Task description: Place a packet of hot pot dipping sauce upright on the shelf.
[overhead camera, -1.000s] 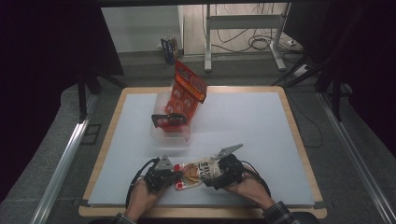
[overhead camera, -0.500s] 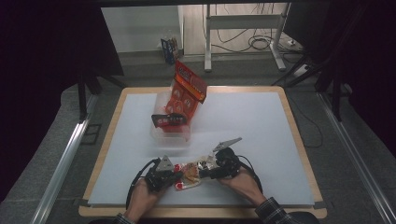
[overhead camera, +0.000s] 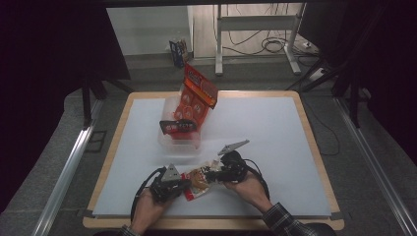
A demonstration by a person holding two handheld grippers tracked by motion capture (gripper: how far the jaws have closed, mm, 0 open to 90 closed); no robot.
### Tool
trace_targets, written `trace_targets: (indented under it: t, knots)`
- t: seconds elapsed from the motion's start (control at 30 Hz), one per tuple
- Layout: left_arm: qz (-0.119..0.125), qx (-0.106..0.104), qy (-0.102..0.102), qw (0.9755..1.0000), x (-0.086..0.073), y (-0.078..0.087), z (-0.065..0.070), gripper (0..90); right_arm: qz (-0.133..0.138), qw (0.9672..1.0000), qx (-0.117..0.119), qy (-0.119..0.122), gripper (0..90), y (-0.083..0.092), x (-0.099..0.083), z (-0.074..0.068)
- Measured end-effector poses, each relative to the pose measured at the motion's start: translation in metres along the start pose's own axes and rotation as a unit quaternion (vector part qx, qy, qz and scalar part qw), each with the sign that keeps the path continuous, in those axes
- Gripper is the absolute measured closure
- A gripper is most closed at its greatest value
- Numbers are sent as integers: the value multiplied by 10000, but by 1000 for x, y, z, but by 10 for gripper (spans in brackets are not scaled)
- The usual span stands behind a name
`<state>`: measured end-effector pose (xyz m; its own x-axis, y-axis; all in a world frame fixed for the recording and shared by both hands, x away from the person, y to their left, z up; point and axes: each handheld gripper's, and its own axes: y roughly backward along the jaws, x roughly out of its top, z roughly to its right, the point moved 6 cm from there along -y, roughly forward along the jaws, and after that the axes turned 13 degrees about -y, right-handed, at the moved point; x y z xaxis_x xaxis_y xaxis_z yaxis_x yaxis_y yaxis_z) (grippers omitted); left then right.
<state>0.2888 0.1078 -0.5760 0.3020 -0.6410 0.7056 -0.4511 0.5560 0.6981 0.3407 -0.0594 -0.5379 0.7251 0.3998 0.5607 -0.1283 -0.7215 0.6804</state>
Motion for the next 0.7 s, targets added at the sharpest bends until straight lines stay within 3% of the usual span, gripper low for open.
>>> trace_targets:
  t: [0.17,0.27,0.43,0.7]
  knots:
    - [28,247,24,9997,-1,10,-2,689,-6,9999,33,144,835,5,8,-7]
    - [117,272,144,9995,-2,15,-4,625,54,9998,39,209,854,12,15,-9]
    - [275,313,380,9984,-2,20,-9,468,154,9991,-143,361,870,28,25,-8]
    - [458,302,589,9968,-4,24,-14,246,286,9968,-491,557,875,49,40,-3]
